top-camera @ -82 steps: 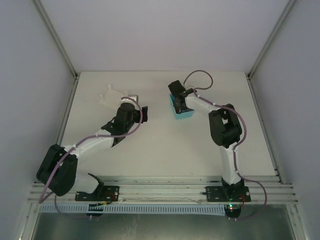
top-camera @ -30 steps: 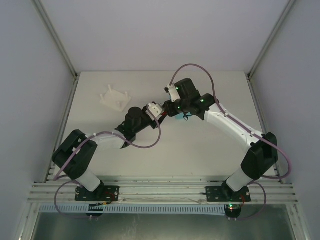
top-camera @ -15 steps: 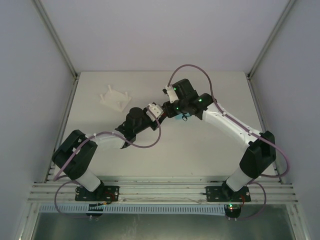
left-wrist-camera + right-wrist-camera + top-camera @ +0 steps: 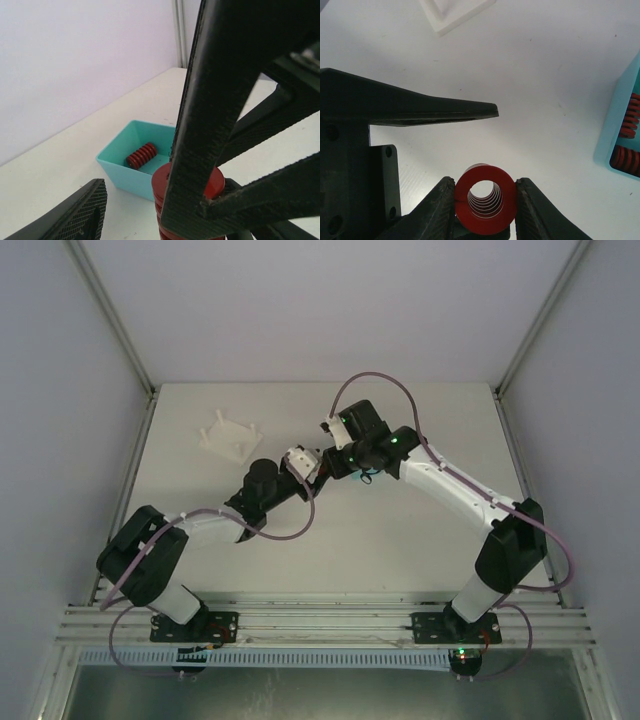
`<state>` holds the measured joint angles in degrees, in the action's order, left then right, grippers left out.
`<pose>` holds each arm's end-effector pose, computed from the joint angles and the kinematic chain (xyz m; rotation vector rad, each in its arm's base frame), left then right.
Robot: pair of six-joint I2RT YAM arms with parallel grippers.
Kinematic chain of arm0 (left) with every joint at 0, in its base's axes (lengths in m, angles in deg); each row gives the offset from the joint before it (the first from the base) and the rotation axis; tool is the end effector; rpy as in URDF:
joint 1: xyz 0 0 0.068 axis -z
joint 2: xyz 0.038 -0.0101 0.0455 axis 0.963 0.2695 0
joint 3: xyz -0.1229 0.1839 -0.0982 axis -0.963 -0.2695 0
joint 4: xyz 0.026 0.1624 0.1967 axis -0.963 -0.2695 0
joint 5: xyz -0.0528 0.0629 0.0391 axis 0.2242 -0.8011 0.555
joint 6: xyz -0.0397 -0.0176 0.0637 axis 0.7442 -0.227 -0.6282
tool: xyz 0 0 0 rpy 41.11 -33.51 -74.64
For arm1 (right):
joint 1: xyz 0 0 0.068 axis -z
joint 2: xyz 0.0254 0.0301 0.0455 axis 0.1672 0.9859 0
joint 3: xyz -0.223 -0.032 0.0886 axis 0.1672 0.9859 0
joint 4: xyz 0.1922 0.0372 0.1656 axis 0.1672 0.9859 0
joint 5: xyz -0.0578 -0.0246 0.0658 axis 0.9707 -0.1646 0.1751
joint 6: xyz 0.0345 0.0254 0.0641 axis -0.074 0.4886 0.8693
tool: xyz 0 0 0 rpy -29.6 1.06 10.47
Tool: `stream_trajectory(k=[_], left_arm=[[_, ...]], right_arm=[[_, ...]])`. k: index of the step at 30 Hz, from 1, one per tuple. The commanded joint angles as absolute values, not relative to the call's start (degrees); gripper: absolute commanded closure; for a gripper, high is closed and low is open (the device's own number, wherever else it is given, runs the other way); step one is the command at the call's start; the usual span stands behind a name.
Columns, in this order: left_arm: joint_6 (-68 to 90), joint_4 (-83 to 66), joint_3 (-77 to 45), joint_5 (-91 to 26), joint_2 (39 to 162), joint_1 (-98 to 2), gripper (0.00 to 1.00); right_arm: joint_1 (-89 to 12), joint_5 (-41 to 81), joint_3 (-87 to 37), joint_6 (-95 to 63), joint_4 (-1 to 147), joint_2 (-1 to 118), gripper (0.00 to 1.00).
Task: Install the large spring
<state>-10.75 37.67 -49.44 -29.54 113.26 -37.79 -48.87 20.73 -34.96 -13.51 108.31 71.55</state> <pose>0.2751 -0.2203 0.1988 0.7862 1.4131 -0.5123 0.2896 0.2473 0.2707 -0.6840 2.3175 0.5536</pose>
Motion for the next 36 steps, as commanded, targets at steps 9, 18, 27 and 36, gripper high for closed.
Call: stream_trajectory(k=[9, 18, 27, 36], left_arm=[[-10.1, 42.2, -50.3, -26.4, 113.8, -39.4, 0.48], [-9.9, 39.5, -49.0, -24.2, 115.5, -39.7, 0.73], [-8.9, 39.0, -48.2, -23.1, 115.3, -40.3, 1.0], [-6.0, 44.0, -49.5, -25.4, 116.9, -40.5, 1.0]], right_arm=[[-49.2, 16.6, -35.9, -12.9, 108.4, 70.1, 0.88], [-49.2, 13.1, -35.8, -12.3, 108.0, 70.5, 0.84], [-49.2, 12.5, -35.7, -12.4, 108.3, 71.5, 0.74], [-49.1, 0.8, -34.2, -3.5, 102.1, 71.7, 0.53]])
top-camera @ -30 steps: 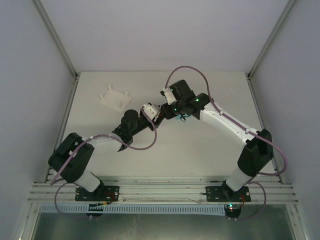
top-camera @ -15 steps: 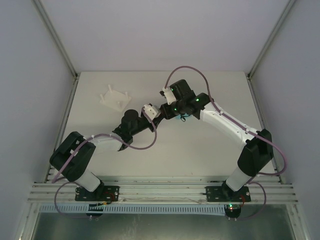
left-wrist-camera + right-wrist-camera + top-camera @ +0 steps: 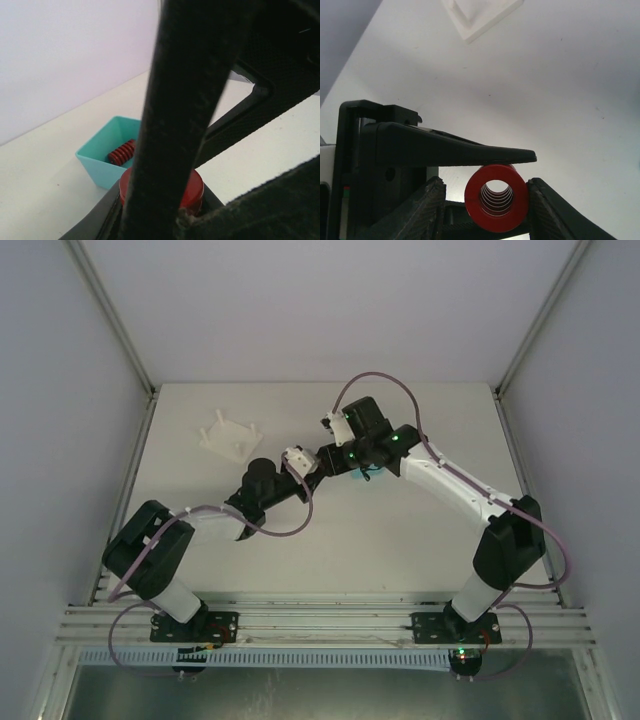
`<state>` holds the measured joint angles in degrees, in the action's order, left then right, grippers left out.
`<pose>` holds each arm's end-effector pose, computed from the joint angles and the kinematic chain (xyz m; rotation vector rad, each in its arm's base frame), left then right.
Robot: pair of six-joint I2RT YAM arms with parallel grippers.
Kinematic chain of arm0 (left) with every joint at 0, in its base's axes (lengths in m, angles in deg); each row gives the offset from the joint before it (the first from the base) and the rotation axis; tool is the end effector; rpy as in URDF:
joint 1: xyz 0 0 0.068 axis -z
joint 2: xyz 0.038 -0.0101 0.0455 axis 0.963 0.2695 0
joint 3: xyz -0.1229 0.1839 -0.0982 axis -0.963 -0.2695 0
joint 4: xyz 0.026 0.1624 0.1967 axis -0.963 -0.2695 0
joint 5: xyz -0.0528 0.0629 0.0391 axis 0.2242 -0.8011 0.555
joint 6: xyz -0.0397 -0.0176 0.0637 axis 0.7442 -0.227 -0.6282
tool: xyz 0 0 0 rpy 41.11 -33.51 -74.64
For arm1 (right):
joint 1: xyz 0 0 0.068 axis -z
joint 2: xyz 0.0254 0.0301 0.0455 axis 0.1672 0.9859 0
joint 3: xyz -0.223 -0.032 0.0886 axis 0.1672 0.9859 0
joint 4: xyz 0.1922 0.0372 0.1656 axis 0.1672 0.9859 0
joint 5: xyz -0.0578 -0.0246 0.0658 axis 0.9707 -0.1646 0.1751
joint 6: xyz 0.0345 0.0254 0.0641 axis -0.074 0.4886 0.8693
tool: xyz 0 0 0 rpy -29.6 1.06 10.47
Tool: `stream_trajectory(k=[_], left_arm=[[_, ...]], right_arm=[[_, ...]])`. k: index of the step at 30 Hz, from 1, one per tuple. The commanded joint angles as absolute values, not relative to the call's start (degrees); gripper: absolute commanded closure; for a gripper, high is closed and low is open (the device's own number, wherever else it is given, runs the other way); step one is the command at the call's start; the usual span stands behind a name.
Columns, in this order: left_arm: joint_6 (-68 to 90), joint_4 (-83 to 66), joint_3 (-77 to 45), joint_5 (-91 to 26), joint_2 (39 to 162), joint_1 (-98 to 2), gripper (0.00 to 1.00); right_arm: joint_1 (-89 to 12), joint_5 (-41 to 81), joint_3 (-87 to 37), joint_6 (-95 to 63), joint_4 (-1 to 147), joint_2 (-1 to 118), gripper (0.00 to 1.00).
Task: Install the large spring
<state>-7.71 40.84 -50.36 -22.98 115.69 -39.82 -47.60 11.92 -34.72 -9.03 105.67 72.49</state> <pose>0.2779 -0.2159 0.1870 0.8087 1.4157 -0.6161 0.2930 0.2518 0.2693 -0.6489 2.3339 0.7627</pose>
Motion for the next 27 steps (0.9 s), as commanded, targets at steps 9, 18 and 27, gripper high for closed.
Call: stream_trajectory(k=[9, 18, 27], left_arm=[[-5.8, 44.9, -49.6, -25.1, 116.4, -40.5, 1.0], [-5.2, 39.9, -46.5, -26.9, 116.7, -40.4, 0.86], [-4.5, 38.0, -47.1, -27.8, 115.3, -40.8, 1.0]], right_arm=[[-49.0, 0.9, -33.0, -1.5, 100.1, 73.6, 0.79], [-51.7, 8.7, -41.8, -9.9, 112.3, 77.8, 0.9], [-51.3, 16.8, -42.4, -8.2, 112.8, 76.1, 0.53]])
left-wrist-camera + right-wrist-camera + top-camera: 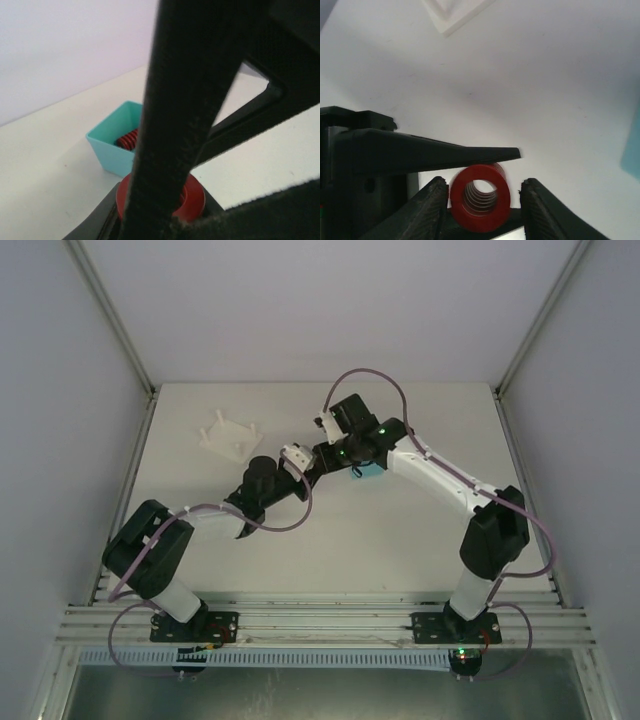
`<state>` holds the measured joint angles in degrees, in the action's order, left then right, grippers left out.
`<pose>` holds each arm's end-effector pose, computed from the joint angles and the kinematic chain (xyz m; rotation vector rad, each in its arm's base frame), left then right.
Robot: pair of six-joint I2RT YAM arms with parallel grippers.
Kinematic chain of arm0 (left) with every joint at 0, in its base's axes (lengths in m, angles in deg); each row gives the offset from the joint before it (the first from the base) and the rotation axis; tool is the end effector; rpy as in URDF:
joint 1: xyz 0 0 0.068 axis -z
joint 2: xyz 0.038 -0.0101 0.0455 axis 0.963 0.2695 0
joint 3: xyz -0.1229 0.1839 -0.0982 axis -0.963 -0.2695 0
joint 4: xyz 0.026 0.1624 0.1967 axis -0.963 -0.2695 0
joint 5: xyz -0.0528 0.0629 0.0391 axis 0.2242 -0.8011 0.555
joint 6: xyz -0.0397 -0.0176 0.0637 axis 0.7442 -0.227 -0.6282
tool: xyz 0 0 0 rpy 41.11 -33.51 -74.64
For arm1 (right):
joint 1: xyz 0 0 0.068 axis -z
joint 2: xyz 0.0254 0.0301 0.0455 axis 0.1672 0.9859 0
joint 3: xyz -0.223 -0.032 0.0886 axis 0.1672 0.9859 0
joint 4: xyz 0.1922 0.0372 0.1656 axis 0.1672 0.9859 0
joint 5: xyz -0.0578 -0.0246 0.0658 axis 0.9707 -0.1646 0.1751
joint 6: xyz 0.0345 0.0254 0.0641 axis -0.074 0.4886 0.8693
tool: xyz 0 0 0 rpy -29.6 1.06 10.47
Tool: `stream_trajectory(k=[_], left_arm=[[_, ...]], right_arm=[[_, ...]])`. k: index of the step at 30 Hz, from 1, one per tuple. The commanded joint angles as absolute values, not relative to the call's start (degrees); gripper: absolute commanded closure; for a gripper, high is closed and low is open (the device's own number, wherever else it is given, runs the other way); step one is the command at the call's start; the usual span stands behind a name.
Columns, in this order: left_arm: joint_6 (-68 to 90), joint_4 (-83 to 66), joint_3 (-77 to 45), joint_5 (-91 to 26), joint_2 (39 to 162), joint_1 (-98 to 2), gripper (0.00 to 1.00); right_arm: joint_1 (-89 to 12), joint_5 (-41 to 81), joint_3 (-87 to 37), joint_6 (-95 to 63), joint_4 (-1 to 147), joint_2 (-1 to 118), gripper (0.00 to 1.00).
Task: Install the large spring
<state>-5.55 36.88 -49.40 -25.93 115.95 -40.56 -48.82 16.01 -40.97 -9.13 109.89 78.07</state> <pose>0.2854 -0.2115 0.1815 0.7505 1.5088 -0.5935 0.3036 0.2651 0.2623 -0.6450 2.3924 0.6685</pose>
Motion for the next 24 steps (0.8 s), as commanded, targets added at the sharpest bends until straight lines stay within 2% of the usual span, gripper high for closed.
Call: stream_trajectory(k=[1, 4, 8, 15, 20, 24], left_arm=[[-3.5, 39.1, -47.7, -28.2, 115.0, -41.3, 1.0], [0.0, 42.1, -49.7, -29.7, 114.3, -42.8, 1.0], [3.1, 45.9, -52.1, -34.4, 113.1, -45.2, 1.0], [13.1, 49.6, -53.7, -40.9, 113.6, -55.7, 1.0], [23.5, 53.4, -53.1, -36.4, 117.0, -66.6, 1.0], [23.4, 56.6, -52.8, -33.6, 119.6, -69.4, 1.0]], right_arm=[[-51.0, 19.0, -41.9, -6.7, 111.7, 74.8, 0.46], [-49.6, 25.2, -38.5, -2.8, 106.4, 69.9, 0.23], [-47.5, 28.4, -33.3, -0.5, 100.6, 63.8, 0.01], [-44.9, 34.0, -21.3, -2.3, 94.5, 54.5, 0.01], [-43.8, 38.3, -12.2, -6.9, 92.8, 49.0, 0.01], [-43.6, 40.3, -5.6, -7.1, 89.9, 45.3, 0.01]])
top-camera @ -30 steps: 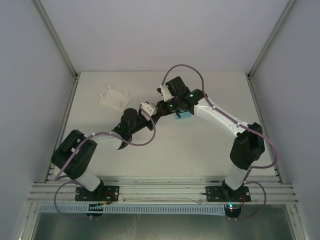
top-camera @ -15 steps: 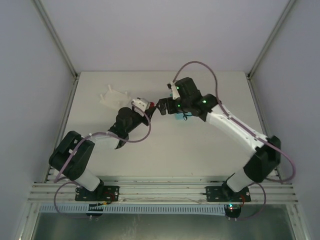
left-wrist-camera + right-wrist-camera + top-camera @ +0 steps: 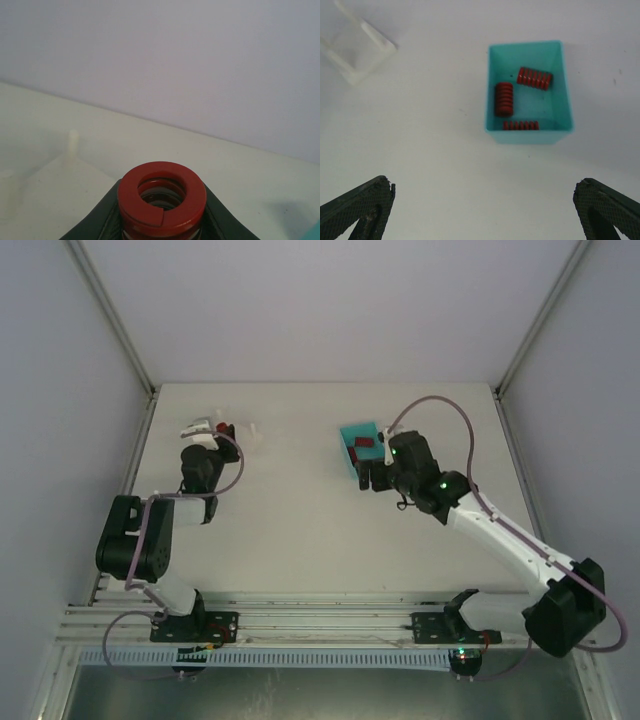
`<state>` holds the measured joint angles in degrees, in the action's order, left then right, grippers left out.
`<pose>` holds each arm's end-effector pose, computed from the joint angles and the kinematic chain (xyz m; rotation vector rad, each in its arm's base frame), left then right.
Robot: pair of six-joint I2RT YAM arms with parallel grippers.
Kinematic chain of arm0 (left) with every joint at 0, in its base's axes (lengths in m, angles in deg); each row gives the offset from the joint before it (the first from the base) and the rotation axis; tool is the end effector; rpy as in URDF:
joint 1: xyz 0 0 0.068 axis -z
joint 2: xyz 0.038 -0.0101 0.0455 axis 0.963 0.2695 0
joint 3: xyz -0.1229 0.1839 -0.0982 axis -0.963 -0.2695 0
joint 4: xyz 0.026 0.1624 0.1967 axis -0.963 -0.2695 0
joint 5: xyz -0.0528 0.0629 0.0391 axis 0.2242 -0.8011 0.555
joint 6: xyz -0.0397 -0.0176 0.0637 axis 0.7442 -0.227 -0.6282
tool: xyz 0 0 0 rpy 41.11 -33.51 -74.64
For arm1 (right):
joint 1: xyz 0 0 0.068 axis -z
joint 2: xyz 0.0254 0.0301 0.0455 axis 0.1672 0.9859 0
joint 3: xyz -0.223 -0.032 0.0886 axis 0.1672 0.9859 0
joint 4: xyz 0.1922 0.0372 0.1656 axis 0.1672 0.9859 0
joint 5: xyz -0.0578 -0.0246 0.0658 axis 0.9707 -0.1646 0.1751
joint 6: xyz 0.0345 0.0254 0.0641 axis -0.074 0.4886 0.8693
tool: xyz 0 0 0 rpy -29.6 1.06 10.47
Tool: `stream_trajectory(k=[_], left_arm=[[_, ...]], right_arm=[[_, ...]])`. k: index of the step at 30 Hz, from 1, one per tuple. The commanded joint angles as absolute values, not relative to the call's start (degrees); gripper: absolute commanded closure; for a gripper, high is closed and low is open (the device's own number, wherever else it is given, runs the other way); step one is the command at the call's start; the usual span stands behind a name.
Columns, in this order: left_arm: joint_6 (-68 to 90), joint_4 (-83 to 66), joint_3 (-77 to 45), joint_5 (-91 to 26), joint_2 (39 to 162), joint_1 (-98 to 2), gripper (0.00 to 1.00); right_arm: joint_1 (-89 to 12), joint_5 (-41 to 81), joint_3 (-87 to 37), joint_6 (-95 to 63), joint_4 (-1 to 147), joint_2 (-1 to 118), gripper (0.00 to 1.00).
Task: Install the large spring
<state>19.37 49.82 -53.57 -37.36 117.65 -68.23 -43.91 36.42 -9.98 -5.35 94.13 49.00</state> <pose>0.3451 -0.0412 0.1793 -0.1318 1.5388 -0.4062 0.2609 0.1663 0.2710 -0.2293 2.1517 0.3691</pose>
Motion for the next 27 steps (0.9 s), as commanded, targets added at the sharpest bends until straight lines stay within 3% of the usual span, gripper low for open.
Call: stream_trajectory(k=[1, 15, 27], left_arm=[[22.6, 57.0, -52.8, -33.4, 120.1, -69.8, 1.0], [24.9, 61.8, -52.8, -26.9, 126.9, -73.0, 1.0], [24.3, 62.1, -50.4, -28.6, 131.6, -73.2, 1.0]], right_arm=[[-43.6, 39.8, -4.0, -7.0, 88.5, 44.6, 0.01], [-42.7, 38.5, -1.4, -7.2, 86.5, 45.3, 0.01], [-42.5, 37.9, -0.9, -7.7, 86.0, 45.0, 0.01]])
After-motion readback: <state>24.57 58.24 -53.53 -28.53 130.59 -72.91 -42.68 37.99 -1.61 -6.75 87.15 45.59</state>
